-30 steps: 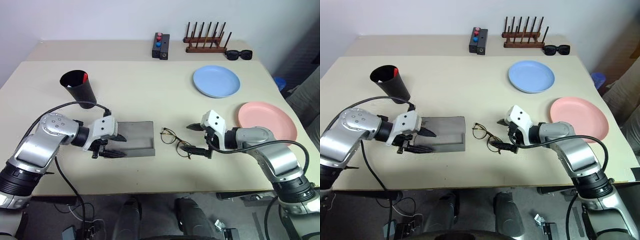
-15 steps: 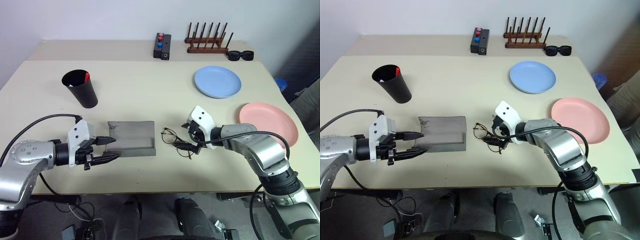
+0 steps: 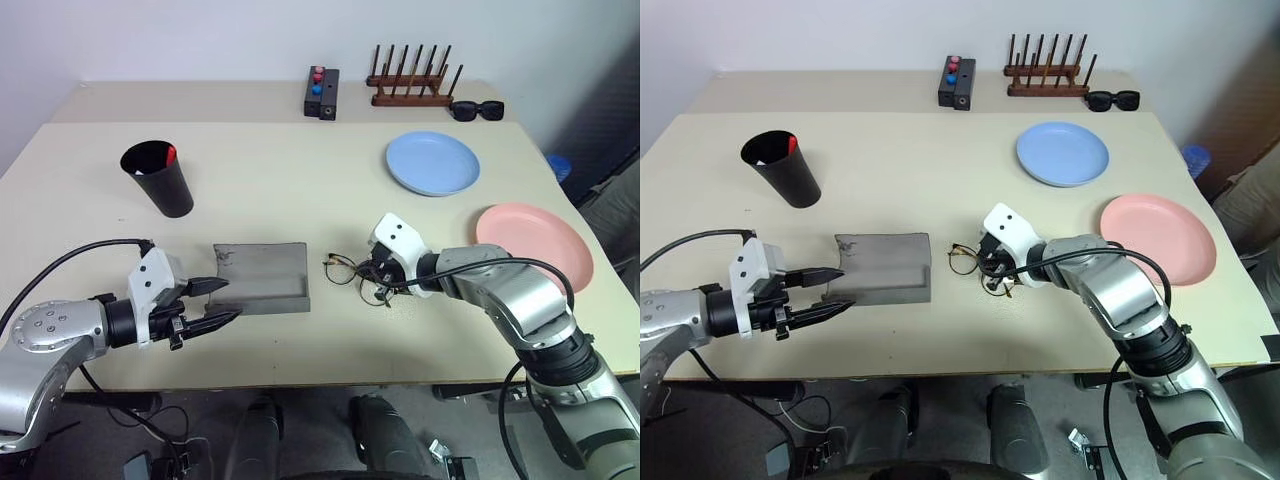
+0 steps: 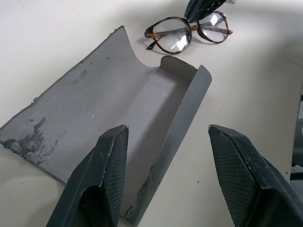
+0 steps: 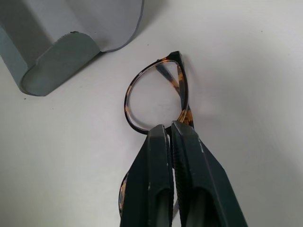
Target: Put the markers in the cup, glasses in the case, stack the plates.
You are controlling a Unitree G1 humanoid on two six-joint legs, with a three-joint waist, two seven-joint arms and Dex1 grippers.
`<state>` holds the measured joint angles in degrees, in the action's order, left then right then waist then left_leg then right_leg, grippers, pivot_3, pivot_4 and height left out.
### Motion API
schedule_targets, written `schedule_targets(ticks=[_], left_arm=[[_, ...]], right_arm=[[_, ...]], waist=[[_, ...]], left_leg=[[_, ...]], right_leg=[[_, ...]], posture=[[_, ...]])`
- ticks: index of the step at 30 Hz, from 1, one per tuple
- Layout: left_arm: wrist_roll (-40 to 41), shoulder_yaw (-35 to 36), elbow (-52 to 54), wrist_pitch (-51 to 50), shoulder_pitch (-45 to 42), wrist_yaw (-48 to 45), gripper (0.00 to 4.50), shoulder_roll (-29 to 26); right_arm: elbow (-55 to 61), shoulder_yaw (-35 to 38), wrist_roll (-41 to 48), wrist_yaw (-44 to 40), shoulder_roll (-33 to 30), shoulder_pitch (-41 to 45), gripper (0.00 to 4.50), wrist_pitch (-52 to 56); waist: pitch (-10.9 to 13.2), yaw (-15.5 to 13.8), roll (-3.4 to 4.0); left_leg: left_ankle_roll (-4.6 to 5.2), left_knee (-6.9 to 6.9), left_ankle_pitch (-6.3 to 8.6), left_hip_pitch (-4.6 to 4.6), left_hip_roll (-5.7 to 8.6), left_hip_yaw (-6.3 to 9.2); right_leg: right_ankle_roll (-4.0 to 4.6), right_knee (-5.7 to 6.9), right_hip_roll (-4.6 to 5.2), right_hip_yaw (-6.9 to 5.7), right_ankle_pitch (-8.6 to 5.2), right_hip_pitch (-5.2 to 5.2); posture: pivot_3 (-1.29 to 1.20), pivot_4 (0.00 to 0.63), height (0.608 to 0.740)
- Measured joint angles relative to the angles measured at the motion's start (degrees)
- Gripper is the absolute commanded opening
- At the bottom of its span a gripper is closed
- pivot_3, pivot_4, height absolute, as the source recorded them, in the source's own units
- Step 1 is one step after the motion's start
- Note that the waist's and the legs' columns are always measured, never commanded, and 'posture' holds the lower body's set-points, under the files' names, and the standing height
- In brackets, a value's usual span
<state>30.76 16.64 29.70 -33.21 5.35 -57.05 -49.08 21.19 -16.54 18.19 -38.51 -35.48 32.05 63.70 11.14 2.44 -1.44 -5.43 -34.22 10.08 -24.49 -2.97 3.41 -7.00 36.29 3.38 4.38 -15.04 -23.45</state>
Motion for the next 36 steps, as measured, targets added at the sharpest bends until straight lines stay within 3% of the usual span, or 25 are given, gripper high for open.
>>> schedule_targets(ticks=[8,11,18,30,33,36], left_arm=[[0.0,-0.02,-0.07,0.05,-0.73,0.21,2.77,-0.01],[0.04,-0.02,-0.09,0.05,-0.85,0.33,2.77,-0.01],[0.8,-2.07,1.89,0.02,-0.83,1.08,2.77,0.37],[2.01,-4.58,4.31,-0.11,-1.09,3.6,2.77,1.06],[2.25,-4.59,4.31,-0.09,-0.88,3.77,2.77,1.06],[2.26,-4.59,4.31,0.09,-0.7,3.79,2.77,1.06]], right_arm=[[0.0,-0.1,-0.15,-0.63,-1.96,0.0,0.02,-1.69],[0.11,-0.2,-0.56,-1.49,-2.95,0.06,0.88,-2.85],[1.23,-0.19,-0.62,-1.19,-3.05,0.79,4.28,-2.59],[-0.08,-1.27,-2.75,0.77,-3.23,0.19,4.28,-2.1],[-0.84,-1.44,-3.7,1.02,-3.23,0.18,3.56,-2.82],[-1.59,-2.29,-4.54,1.19,-3.03,0.18,2.09,-2.96]], waist=[[0.0,0.06,0.01],[0.0,0.06,0.01],[0.0,0.04,0.01],[0.0,0.07,0.01],[0.0,0.07,0.01],[0.0,0.08,0.01]], left_leg=[[0.0,0.0,0.0,0.0,0.0,-0.01],[0.0,0.0,0.0,0.0,0.0,-0.01],[0.0,0.01,0.0,-0.01,0.0,-0.02],[0.0,0.02,0.0,-0.01,0.0,-0.04],[0.0,0.02,0.01,-0.01,0.0,-0.04],[0.0,0.02,0.01,-0.01,0.0,-0.04]], right_leg=[[0.01,-0.01,0.0,0.0,0.0,-0.01],[0.01,-0.01,0.0,0.0,0.0,-0.02],[0.01,-0.02,0.01,0.01,-0.01,-0.02],[0.02,-0.04,0.01,0.01,0.0,-0.03],[0.02,-0.05,0.01,0.01,-0.01,-0.03],[0.02,-0.05,0.01,0.01,0.0,-0.03]], posture=[[0.0,0.15,0.74],[0.0,0.15,0.74],[0.0,0.15,0.74],[0.0,0.15,0.74],[0.0,0.15,0.74],[0.0,0.15,0.74]])
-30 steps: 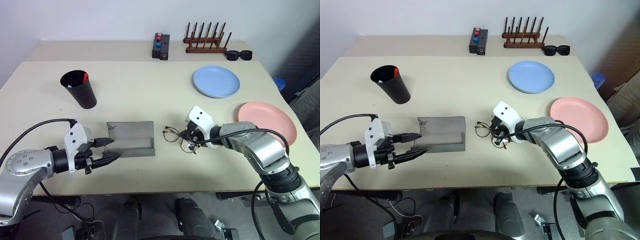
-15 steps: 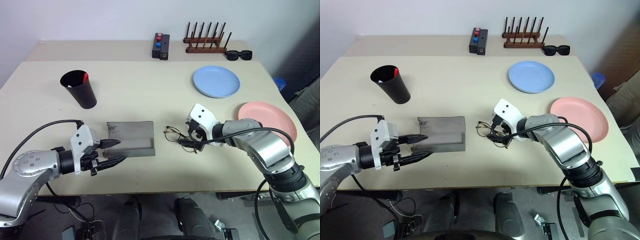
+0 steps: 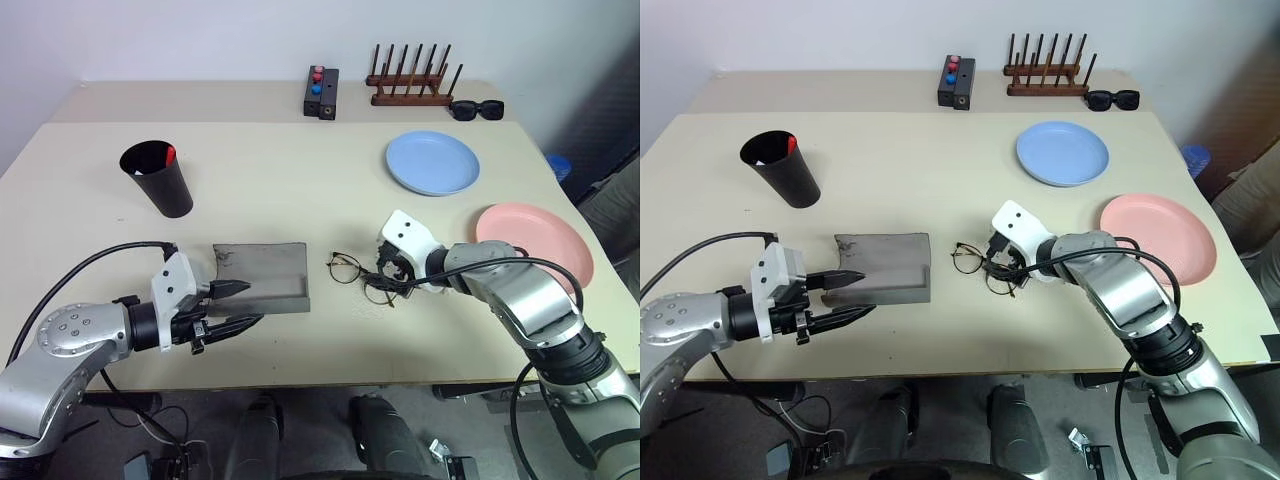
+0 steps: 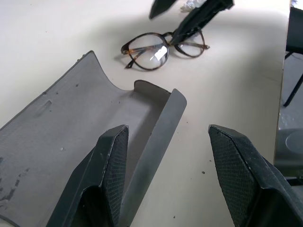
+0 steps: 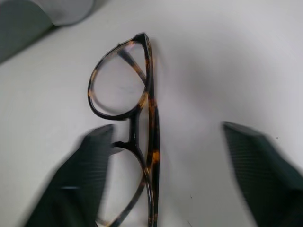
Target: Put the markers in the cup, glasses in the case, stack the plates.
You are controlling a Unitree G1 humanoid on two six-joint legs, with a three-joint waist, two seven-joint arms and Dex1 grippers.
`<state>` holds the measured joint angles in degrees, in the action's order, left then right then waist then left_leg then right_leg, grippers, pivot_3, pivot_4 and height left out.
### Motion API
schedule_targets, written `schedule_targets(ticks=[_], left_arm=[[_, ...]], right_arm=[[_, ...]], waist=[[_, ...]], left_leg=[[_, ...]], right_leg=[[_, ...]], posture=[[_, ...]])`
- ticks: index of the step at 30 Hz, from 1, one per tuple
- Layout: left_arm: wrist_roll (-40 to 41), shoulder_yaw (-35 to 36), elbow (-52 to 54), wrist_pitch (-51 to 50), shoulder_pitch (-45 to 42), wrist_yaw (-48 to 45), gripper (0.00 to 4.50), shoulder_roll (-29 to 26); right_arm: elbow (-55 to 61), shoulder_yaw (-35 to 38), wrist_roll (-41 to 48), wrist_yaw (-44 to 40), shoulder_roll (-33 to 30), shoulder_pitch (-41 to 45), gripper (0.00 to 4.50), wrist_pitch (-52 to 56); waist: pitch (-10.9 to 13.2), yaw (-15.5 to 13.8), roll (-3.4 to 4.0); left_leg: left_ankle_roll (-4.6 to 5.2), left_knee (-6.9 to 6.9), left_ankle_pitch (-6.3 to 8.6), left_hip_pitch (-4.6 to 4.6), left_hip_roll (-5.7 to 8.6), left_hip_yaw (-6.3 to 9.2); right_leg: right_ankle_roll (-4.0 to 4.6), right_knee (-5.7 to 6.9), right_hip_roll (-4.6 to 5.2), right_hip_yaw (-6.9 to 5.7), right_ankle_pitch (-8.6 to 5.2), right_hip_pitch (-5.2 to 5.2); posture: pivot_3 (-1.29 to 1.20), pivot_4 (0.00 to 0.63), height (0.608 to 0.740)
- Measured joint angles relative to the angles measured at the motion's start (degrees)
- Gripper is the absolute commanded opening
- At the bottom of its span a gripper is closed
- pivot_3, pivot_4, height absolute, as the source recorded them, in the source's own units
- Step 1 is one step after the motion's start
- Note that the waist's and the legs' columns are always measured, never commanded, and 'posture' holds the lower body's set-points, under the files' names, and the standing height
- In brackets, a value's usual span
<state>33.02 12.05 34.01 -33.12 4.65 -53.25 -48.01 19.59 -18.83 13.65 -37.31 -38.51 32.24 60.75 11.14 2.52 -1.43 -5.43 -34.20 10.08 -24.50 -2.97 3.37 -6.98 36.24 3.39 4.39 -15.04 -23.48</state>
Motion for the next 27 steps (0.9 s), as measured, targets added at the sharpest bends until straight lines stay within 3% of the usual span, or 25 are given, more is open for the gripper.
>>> schedule_targets(ticks=[4,17,20,27], left_arm=[[-0.01,0.0,-0.05,0.47,0.28,-0.04,2.77,0.0],[-0.26,0.8,-2.75,2.82,0.36,1.12,2.77,0.99],[-0.6,5.55,-5.48,4.23,2.5,2.01,2.77,1.22],[-1.95,15.33,-13.02,10.19,10.83,-0.34,2.77,1.94]], right_arm=[[-0.1,-0.33,-0.75,0.0,0.14,-0.12,0.04,-0.84],[0.22,-0.63,-2.13,-1.64,-0.12,0.17,0.04,-3.6],[2.41,-0.59,-0.91,-4.04,0.07,3.14,0.04,-3.92],[3.53,-2.53,1.6,-5.18,10.65,13.46,0.04,-4.47]], waist=[[-0.01,-0.01,-0.01],[-0.01,0.0,-0.01],[0.03,0.35,0.04],[0.01,1.11,0.03]], left_leg=[[0.0,0.0,0.0,0.0,0.0,0.0],[0.0,0.0,0.0,0.01,0.0,0.0],[0.01,0.09,0.0,0.0,-0.03,-0.05],[0.01,0.21,0.01,-0.02,-0.05,-0.05]], right_leg=[[0.0,-0.01,0.0,0.0,0.0,0.01],[0.03,-0.03,0.01,-0.01,0.01,0.0],[0.06,-0.02,-0.02,0.03,0.03,-0.11],[0.09,-0.04,-0.02,0.01,0.01,-0.16]], posture=[[0.0,0.15,0.74],[0.0,0.15,0.74],[0.0,0.15,0.74],[0.0,0.15,0.74]])
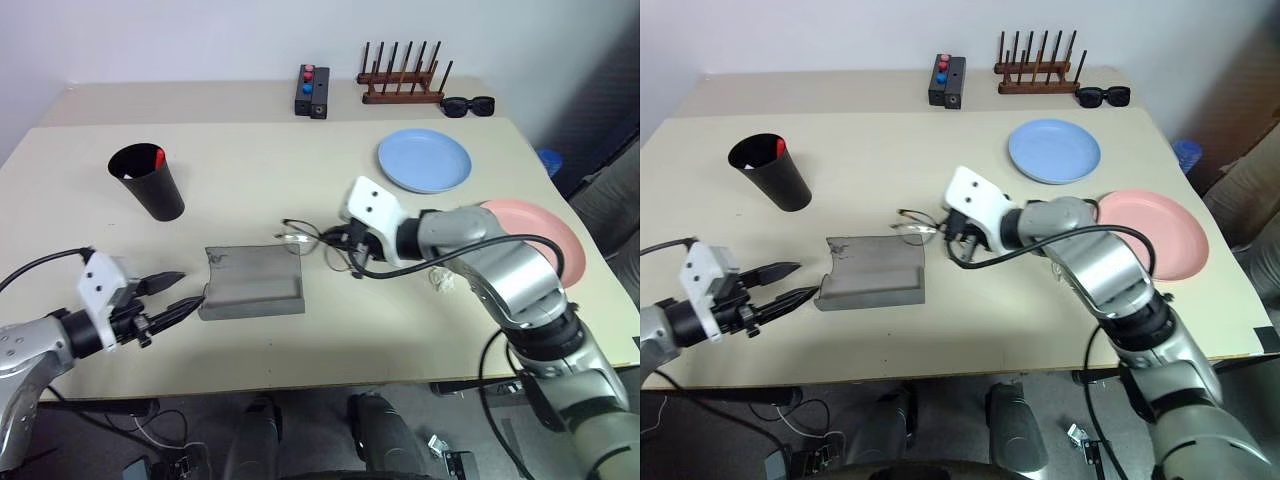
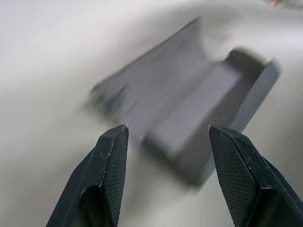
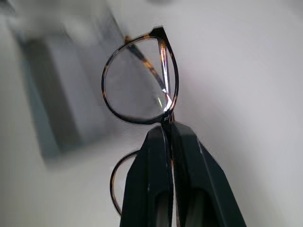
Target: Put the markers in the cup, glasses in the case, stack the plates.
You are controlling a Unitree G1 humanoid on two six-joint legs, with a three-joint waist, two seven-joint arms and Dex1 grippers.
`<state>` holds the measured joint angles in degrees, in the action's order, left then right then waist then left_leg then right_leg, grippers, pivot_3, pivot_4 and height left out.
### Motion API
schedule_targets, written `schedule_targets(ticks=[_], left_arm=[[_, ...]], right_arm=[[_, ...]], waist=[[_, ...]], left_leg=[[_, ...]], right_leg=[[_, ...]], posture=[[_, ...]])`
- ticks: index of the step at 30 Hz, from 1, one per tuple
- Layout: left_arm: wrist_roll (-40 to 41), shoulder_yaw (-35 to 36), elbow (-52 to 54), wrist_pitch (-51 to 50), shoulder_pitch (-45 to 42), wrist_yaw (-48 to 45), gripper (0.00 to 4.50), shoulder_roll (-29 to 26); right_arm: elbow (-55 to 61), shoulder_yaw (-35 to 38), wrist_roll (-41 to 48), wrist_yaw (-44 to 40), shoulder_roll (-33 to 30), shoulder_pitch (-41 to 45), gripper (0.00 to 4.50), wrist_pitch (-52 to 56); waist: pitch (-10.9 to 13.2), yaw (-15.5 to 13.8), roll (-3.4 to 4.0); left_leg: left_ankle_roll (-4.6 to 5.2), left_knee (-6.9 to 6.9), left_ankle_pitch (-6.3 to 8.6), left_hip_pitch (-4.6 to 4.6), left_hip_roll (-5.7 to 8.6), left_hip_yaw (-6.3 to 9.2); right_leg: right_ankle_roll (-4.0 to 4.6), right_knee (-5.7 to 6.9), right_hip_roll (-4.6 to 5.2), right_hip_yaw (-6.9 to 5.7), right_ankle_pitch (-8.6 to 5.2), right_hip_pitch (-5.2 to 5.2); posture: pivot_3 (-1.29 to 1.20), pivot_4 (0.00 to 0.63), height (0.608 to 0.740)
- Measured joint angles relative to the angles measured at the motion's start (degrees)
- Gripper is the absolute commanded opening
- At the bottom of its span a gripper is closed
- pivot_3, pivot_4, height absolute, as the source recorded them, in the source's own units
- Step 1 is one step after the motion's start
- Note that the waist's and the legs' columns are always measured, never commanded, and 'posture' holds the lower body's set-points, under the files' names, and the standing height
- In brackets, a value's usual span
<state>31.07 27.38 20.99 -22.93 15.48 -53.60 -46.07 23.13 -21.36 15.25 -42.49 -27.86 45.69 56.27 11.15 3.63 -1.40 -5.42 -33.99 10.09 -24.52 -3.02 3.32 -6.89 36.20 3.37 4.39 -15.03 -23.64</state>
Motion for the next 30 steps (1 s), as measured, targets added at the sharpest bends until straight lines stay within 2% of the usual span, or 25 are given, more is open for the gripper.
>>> schedule_targets(ticks=[6,8,13,25,28,30], left_arm=[[-1.07,3.65,-3.51,3.64,3.37,-1.51,2.77,0.27],[-1.04,4.49,-3.37,3.79,4.24,-1.62,2.77,0.28],[-0.07,5.21,-0.59,3.45,5.54,-1.36,2.77,1.46],[1.21,4.29,2.66,2.15,5.15,-0.71,2.77,3.03],[1.18,3.15,2.5,2.02,3.93,-0.58,2.77,3.0],[1.16,2.87,2.44,2.0,3.68,-0.42,2.77,2.97]], right_arm=[[-8.42,-7.36,-1.85,0.67,10.81,4.75,0.04,-3.71],[-11.66,-10.06,-3.5,0.77,12.59,4.96,0.04,-5.79],[-15.69,-12.85,-5.95,0.35,12.8,3.72,0.04,-7.83],[-13.16,-13.44,-6.82,-2.28,9.45,0.76,0.04,-6.52],[-13.16,-13.45,-6.89,-2.68,9.5,0.76,1.01,-6.51],[-13.17,-13.45,-6.89,-2.8,9.91,0.76,1.95,-6.52]], waist=[[-0.04,0.38,-0.07],[-0.04,0.33,-0.06],[-0.04,0.29,-0.07],[-0.05,0.31,-0.07],[-0.05,0.34,-0.07],[-0.05,0.34,-0.07]], left_leg=[[-0.02,0.01,0.01,0.0,0.01,-0.03],[-0.02,0.07,0.01,-0.01,0.01,-0.03],[-0.02,0.07,0.01,-0.09,0.02,-0.05],[-0.02,0.08,0.01,-0.08,0.01,-0.05],[-0.02,0.08,0.01,-0.08,0.01,-0.05],[-0.02,0.09,0.01,-0.08,0.01,-0.05]], right_leg=[[0.03,-0.03,0.07,-0.01,0.01,0.0],[0.04,-0.04,0.07,-0.03,0.01,-0.03],[0.06,-0.04,0.09,-0.03,0.0,-0.07],[0.06,-0.02,0.07,-0.03,0.0,-0.11],[0.05,-0.02,0.06,-0.03,0.0,-0.1],[0.05,-0.02,0.06,-0.03,0.0,-0.11]], posture=[[0.0,0.15,0.74],[0.0,0.15,0.74],[0.0,0.15,0.74],[0.0,0.15,0.74],[0.0,0.15,0.74],[0.0,0.15,0.74]])
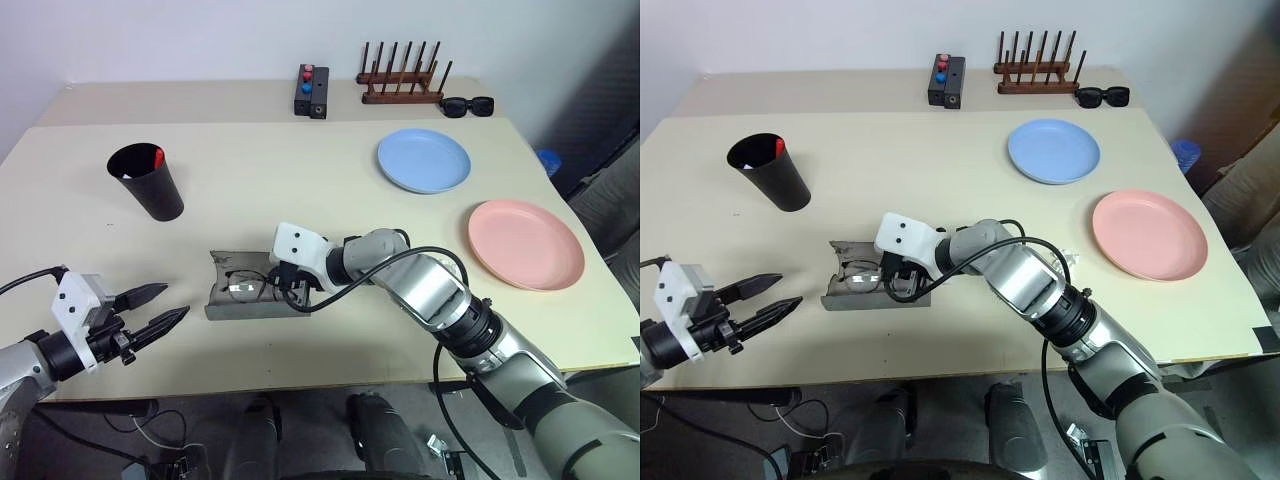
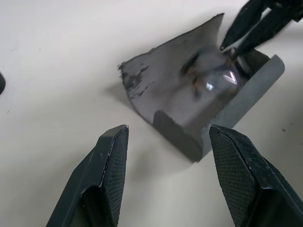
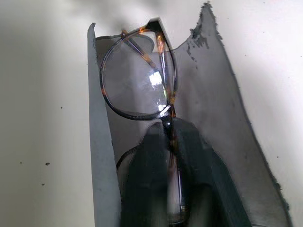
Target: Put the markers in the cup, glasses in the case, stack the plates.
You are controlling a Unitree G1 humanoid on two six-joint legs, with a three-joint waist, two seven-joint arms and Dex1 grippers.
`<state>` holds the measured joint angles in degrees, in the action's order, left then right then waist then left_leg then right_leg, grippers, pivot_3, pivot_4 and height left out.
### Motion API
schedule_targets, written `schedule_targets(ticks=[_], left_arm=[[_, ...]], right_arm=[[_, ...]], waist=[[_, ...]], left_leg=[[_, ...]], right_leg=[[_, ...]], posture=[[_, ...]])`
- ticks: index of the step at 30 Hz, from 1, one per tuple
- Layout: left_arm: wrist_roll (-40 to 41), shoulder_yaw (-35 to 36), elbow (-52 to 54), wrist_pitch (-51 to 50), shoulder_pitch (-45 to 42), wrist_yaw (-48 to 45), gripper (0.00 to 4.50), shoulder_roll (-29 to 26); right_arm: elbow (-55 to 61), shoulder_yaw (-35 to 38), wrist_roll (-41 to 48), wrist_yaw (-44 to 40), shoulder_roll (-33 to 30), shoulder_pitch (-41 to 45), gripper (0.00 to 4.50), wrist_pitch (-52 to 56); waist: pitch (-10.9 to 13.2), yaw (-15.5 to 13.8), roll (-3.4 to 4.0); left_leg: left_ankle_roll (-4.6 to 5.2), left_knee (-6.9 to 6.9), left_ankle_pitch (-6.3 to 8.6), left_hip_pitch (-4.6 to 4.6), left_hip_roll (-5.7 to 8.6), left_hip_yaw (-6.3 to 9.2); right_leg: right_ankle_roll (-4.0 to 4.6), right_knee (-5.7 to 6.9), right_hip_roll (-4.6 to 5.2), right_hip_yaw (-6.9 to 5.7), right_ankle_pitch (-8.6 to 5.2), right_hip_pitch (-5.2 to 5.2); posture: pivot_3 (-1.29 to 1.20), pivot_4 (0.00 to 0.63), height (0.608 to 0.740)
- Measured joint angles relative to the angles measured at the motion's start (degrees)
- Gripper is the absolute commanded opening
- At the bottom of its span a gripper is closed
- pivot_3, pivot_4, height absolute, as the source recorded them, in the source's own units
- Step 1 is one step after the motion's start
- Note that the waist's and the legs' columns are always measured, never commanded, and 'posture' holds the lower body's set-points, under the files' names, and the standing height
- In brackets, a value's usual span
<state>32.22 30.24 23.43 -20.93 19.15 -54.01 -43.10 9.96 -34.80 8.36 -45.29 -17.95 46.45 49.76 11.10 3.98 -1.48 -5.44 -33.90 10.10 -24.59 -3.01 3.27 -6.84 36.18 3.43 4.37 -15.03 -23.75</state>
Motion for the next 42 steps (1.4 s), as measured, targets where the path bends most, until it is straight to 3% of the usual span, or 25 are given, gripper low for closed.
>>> schedule_targets(ticks=[2,11,14,18,24,30,35,42], left_arm=[[0.0,-0.1,-0.02,-0.03,-0.17,0.11,2.77,0.0],[-0.3,-0.07,-0.02,-0.05,0.59,1.84,2.77,0.47],[3.33,-0.09,-0.62,-5.33,-4.32,5.02,1.86,0.73],[6.28,-4.55,-2.09,-14.23,-16.19,10.07,0.03,-0.53],[1.72,-17.54,-10.33,-20.19,-37.58,15.95,0.03,0.19],[-3.57,-31.57,-18.83,-22.43,-49.12,9.07,0.03,-0.73],[-8.42,-38.48,-25.63,-19.89,-52.31,1.76,0.03,-1.23],[-9.55,-40.2,-26.58,-18.44,-53.1,-7.76,0.03,-3.64]], right_arm=[[0.0,0.25,0.34,-0.15,0.42,0.0,2.97,0.03],[2.96,10.26,5.45,-1.15,0.44,0.15,2.97,0.46],[5.31,11.71,6.27,-3.24,-3.26,-0.93,3.03,-2.22],[8.78,14.2,7.55,-7.33,-9.36,-6.06,3.03,-7.63],[12.2,18.9,8.66,-11.85,-17.92,-15.62,3.03,-15.08],[14.97,24.9,10.08,-12.03,-21.4,-21.55,3.03,-17.76],[17.04,28.07,11.57,-9.64,-21.38,-25.07,3.03,-17.68],[17.38,29.53,12.19,-7.96,-21.43,-28.32,3.03,-17.87]], waist=[[0.0,0.0,0.0],[0.0,-0.07,0.0],[0.0,-0.57,0.0],[-0.01,-1.48,-0.03],[0.0,-1.75,-0.04],[0.01,-1.41,-0.02],[0.01,-1.46,-0.03],[0.01,-1.41,-0.02]], left_leg=[[0.0,0.0,0.0,0.0,0.0,0.0],[0.0,-0.01,0.0,-0.01,0.0,0.0],[0.0,-0.02,0.0,-0.01,0.0,0.03],[0.0,-0.14,0.0,0.0,0.03,0.04],[0.02,-0.23,-0.01,0.02,0.05,0.12],[0.03,-0.15,-0.01,0.06,0.02,0.19],[0.03,-0.17,-0.01,0.05,0.03,0.18],[0.03,-0.18,-0.01,0.07,0.03,0.17]], right_leg=[[0.0,0.0,0.0,0.0,0.0,0.0],[0.0,-0.02,0.01,0.0,0.0,0.01],[-0.01,-0.03,0.01,-0.03,0.0,0.04],[-0.02,-0.05,0.0,-0.03,-0.01,0.16],[-0.09,-0.01,-0.07,-0.04,0.0,0.25],[-0.15,0.09,-0.17,-0.02,-0.04,0.21],[-0.14,0.09,-0.16,0.0,-0.05,0.21],[-0.13,0.09,-0.15,0.0,-0.05,0.23]], posture=[[0.0,0.15,0.74],[0.0,0.15,0.74],[0.0,0.15,0.74],[0.0,0.15,0.74],[0.0,0.15,0.74],[0.0,0.15,0.74],[0.0,0.15,0.74],[0.0,0.15,0.74]])
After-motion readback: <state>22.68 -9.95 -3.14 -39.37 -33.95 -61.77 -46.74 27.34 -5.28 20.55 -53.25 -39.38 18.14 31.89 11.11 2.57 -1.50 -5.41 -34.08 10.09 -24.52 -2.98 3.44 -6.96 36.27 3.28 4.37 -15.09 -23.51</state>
